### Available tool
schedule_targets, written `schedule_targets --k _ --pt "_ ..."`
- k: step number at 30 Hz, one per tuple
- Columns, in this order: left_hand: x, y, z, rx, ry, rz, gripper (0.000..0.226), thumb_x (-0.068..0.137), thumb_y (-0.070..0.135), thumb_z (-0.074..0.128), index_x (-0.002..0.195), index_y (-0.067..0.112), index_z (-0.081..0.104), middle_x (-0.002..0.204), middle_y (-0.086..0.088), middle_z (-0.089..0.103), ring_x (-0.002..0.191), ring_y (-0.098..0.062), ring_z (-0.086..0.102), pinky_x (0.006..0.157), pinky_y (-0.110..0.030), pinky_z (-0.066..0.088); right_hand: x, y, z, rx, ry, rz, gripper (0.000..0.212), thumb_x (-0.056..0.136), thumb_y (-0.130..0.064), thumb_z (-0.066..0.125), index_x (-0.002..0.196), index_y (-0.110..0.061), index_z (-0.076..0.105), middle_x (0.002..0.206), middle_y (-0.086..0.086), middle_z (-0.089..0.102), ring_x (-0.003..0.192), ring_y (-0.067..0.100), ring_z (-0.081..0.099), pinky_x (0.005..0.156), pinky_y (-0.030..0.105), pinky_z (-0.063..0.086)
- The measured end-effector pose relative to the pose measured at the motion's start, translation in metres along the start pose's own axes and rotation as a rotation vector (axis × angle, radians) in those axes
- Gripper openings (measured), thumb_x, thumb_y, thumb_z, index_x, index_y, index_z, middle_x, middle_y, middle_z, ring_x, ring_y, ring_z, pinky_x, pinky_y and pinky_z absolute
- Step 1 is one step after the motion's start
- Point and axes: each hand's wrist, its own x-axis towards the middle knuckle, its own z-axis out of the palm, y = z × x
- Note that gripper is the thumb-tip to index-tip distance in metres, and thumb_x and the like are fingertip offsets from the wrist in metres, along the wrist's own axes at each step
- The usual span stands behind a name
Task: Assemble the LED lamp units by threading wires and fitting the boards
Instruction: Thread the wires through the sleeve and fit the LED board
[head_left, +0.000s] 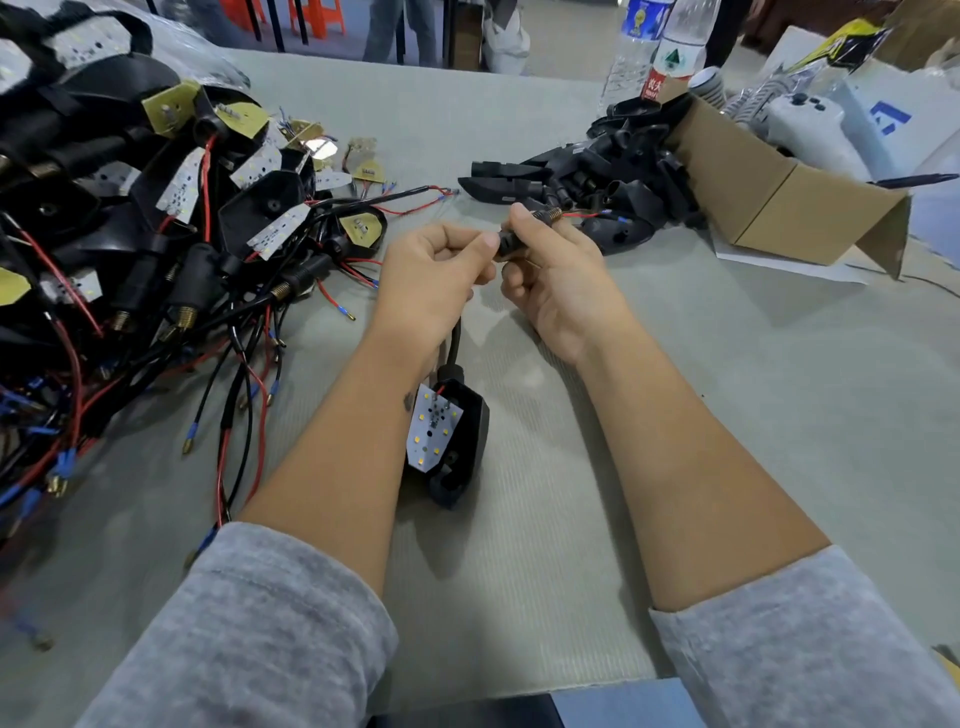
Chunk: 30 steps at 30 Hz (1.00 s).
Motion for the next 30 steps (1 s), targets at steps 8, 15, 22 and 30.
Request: schedule_targets --k 8,15,22,30 --pt "-0.002 0.008 0.001 -0.080 -0.053 -0.091 0.012 0.097 0.017 0.052 0.085 0.021 0.054 0.059 0.005 0.067 0.061 -0.007 0.063 0.067 -0.026 0.045 0.003 0.002 0.001 0.016 0.050 -0.029 0.014 0.096 -0.021 0.060 0.095 -0.008 0.054 0.067 0.004 0.053 0.049 0.013 0.041 0.050 0.021 0.036" --pt "-0.004 0.010 -0.005 -0.103 -0.147 -0.097 0.020 0.092 0.003 0.055 0.093 0.022 0.052 0.070 0.002 0.073 0.059 -0.008 0.064 0.059 -0.017 0.050 0.006 0.002 -0.003 0.096 0.133 -0.036 0.014 0.097 -0.022 0.059 0.091 -0.011 0.054 0.065 0.003 0.047 0.043 0.010 0.039 0.044 0.020 0.032" --pt "-0.006 0.006 -0.004 -0.189 -0.189 -0.029 0.026 0.093 -0.005 0.057 0.094 0.019 0.047 0.068 -0.001 0.073 0.057 -0.007 0.066 0.054 -0.013 0.048 0.007 0.004 -0.001 0.023 0.091 -0.008 0.017 0.095 -0.019 0.060 0.078 -0.016 0.055 0.064 -0.002 0.053 0.045 0.007 0.047 0.045 0.018 0.029" --pt "-0.004 0.004 -0.003 -0.142 -0.174 -0.056 0.020 0.090 0.002 0.064 0.092 0.017 0.051 0.068 -0.002 0.073 0.057 -0.010 0.066 0.056 -0.016 0.048 0.009 0.005 -0.002 0.010 0.042 0.001 0.020 0.094 -0.021 0.062 0.077 -0.012 0.056 0.061 -0.001 0.053 0.045 0.010 0.045 0.053 0.027 0.032"
